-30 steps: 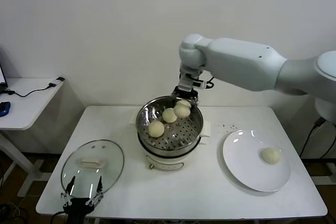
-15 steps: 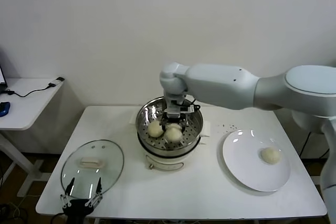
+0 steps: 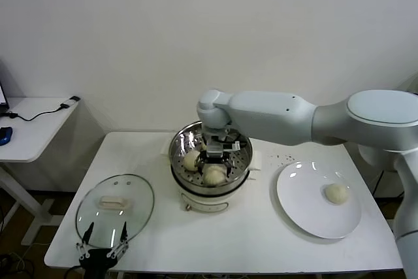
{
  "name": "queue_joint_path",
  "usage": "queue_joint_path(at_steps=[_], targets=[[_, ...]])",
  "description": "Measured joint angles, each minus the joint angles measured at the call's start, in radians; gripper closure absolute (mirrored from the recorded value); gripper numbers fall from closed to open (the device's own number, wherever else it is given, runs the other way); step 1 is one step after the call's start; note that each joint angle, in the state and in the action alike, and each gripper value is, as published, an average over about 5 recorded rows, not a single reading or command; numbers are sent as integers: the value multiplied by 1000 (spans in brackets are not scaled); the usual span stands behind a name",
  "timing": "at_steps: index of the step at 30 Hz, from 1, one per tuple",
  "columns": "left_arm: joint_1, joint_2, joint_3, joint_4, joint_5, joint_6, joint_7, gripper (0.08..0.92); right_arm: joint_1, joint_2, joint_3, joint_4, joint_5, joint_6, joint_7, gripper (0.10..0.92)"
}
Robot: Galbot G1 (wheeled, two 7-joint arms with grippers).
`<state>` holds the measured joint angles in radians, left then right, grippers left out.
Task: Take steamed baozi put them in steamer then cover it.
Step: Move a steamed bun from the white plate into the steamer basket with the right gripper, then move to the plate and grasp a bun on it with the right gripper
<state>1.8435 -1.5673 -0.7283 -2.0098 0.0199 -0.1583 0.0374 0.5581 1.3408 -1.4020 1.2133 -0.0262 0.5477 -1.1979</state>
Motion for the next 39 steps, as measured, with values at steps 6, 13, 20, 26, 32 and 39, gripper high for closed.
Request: queue_joint_path(at_steps=[6, 13, 20, 26, 32, 39], targets=[[0, 0, 2, -2, 0, -1, 0, 177, 26, -26, 21, 3, 13, 5, 2, 203], [1, 2, 3, -10, 0, -1, -1, 177, 95, -106, 5, -7, 83, -47, 38, 203], [2, 4, 8, -18, 1, 0, -1, 177, 173, -256, -68, 9, 210, -197, 90, 203], [5, 5, 12, -20, 4, 0, -1, 177, 186, -429, -95, 49, 279, -361, 112, 203], [12, 5, 12, -34, 5, 1, 0, 177, 116, -609, -66, 75, 288, -504, 118, 203], [14, 3, 12, -44, 11, 6, 0, 177, -77, -750, 85, 39, 229, -587, 113, 203]])
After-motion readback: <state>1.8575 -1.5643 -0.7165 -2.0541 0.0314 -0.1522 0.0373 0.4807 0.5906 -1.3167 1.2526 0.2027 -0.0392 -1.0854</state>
